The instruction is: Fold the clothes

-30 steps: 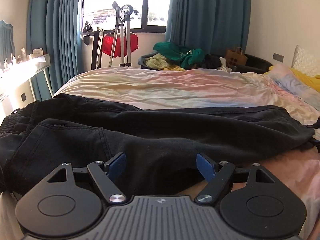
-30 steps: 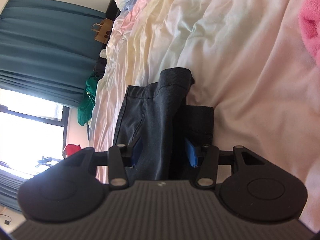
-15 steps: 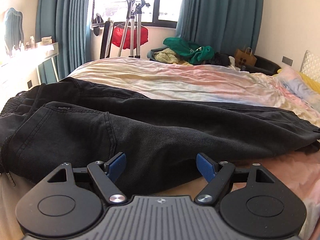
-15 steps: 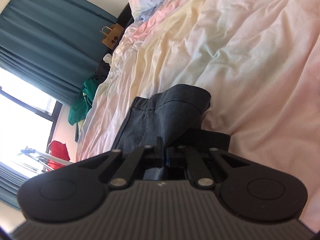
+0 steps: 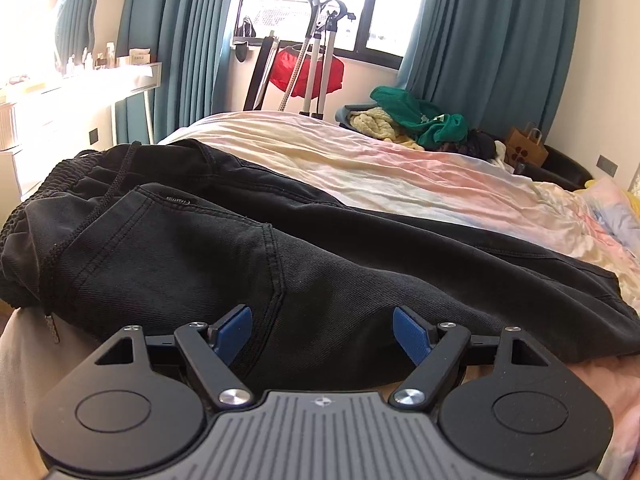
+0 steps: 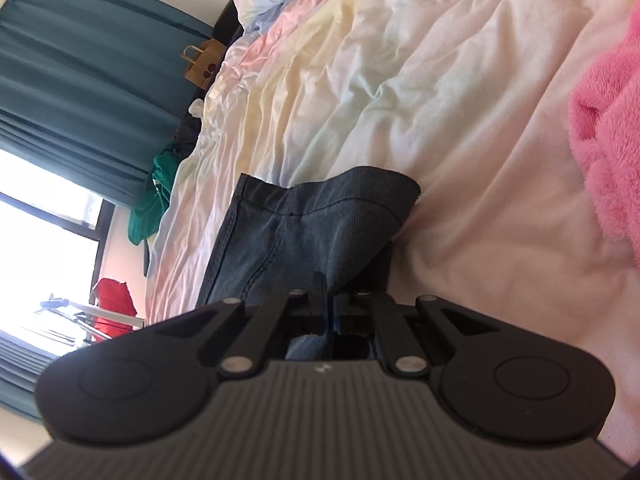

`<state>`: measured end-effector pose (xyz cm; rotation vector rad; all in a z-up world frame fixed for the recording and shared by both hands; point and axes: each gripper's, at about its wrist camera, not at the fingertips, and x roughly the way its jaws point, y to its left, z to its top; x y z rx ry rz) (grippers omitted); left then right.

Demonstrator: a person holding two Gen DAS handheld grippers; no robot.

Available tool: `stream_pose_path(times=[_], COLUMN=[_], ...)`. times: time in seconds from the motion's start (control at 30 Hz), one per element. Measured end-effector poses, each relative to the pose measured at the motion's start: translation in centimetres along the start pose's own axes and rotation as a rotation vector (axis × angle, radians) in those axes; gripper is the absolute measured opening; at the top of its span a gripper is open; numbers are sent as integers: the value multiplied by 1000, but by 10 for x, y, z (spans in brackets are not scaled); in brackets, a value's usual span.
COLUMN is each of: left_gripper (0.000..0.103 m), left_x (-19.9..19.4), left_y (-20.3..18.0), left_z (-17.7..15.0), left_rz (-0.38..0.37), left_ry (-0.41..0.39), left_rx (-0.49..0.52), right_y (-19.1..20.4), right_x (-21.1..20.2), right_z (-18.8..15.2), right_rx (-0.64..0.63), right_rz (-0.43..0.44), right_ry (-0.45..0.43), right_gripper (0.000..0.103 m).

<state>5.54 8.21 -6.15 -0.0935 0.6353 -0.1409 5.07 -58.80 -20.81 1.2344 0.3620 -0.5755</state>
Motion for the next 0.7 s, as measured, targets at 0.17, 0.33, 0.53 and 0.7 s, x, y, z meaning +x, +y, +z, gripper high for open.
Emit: stream_pose_path(times=[0.17,0.33,0.53,0.7], left_gripper=[80,80,80,80], left_x=[-2,-4,2,7], left_y=[5,9,9,11], left_z=[0,0,-2,-3], left_rz=[24,21,49,89], left_ry=[5,16,52,78], left_rx=[-34,-67,-76,-75], right_y=[4,7,-1,-6], right_x=[-11,-14,9,28], right_z=[-8,-16,-18,-19], right_rx=[3,-37,19,59], right_rz=[-12,-118,-20,58], right_ry=[39,104,160,200], right_gripper=[9,53,60,62])
